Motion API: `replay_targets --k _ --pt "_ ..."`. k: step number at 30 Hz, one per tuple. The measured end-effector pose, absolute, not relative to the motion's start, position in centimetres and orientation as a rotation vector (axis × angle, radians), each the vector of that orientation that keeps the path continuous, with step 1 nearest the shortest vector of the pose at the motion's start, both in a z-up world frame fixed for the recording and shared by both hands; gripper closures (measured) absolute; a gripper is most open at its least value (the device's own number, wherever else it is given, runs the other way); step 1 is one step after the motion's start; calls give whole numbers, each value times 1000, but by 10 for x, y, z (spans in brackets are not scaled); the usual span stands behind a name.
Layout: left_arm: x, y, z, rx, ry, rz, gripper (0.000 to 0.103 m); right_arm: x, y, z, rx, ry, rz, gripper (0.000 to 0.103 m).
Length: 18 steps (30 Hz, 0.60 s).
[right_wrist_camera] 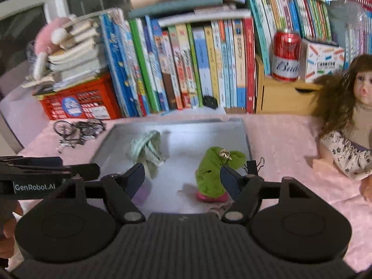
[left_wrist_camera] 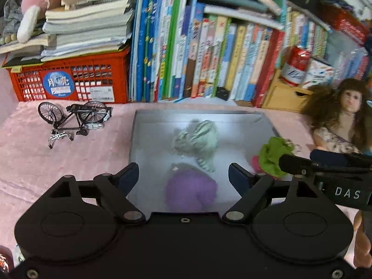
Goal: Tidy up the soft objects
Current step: 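Raise both grippers out of the box and move them toward the cups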
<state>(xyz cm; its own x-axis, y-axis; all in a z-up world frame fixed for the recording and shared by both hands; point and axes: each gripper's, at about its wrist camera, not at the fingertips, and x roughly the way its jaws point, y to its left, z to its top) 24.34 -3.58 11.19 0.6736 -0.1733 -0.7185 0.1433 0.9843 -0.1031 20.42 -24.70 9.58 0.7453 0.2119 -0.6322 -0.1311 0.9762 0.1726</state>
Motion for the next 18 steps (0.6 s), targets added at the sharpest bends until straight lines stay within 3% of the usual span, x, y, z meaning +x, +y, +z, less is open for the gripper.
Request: replay_targets --k 9,13,18 --pt "168 -24 139 -42 684 -246 14 131 -260 127 102 540 241 11" --pt "137 -17 143 -53 637 -270 12 100 -267 134 93 457 234 2" --pt "96 -14 138 -53 537 -266 10 65 -267 131 37 365 219 0"
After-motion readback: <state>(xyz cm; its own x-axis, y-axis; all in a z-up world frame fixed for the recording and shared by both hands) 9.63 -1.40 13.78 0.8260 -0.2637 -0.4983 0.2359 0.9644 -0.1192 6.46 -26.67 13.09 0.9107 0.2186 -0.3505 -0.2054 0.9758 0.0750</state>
